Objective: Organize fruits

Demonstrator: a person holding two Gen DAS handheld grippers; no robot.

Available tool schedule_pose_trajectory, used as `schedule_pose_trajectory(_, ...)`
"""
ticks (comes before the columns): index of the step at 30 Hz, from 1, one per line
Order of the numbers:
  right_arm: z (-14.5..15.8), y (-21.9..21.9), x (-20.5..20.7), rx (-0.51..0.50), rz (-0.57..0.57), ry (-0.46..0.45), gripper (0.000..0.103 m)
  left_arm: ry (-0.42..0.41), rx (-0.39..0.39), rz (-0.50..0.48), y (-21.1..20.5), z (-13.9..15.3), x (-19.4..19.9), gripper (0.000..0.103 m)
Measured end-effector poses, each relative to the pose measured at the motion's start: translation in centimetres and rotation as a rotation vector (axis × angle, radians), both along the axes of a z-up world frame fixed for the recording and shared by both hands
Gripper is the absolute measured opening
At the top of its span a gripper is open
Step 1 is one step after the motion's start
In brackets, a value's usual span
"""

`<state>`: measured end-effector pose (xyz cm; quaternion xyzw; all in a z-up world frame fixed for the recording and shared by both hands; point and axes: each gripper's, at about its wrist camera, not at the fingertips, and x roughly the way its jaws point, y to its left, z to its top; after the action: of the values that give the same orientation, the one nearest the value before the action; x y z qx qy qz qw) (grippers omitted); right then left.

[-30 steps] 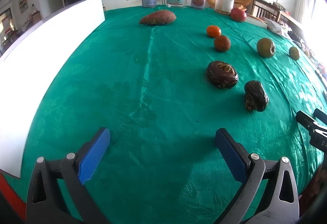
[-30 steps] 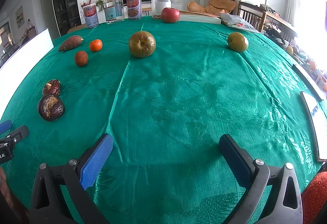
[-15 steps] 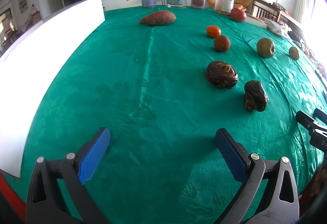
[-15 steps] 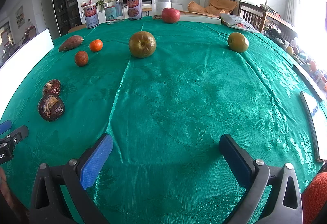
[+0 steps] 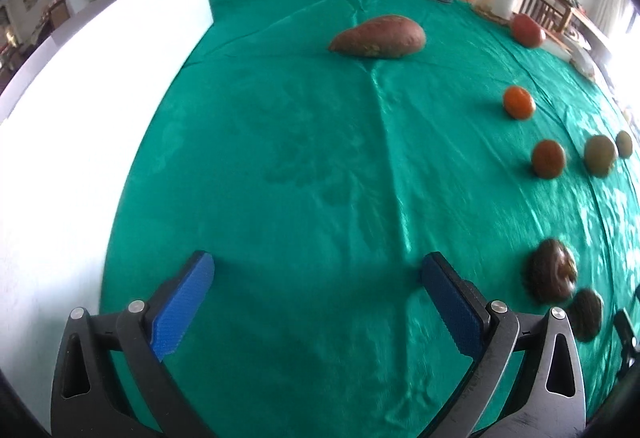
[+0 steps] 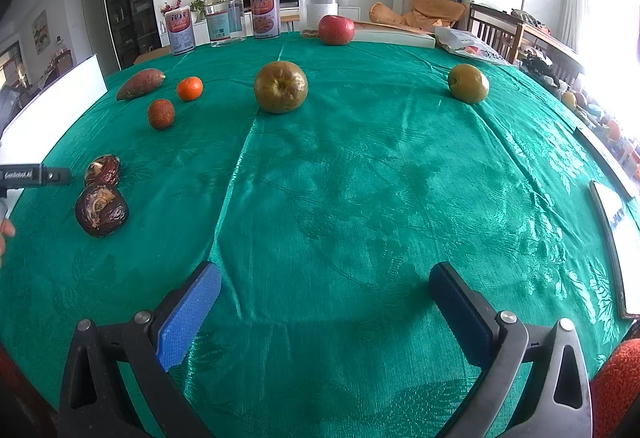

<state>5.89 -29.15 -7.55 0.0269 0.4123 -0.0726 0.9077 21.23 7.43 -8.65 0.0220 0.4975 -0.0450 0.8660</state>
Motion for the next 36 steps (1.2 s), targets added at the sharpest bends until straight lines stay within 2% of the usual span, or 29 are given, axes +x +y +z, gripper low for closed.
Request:
schedule_pose_trajectory(4, 0.0, 0.1, 0.0, 0.0, 0.001, 0.0, 0.103, -0.099, -0.008, 0.017, 0.6, -0.4, 2.4, 0.103)
schedule_pose_trajectory(36, 0.0, 0.2, 0.3, 0.0, 0.006, 0.001, 0.103, -0.101, -0.008, 0.026, 0.7, -0.3, 2.6, 0.103)
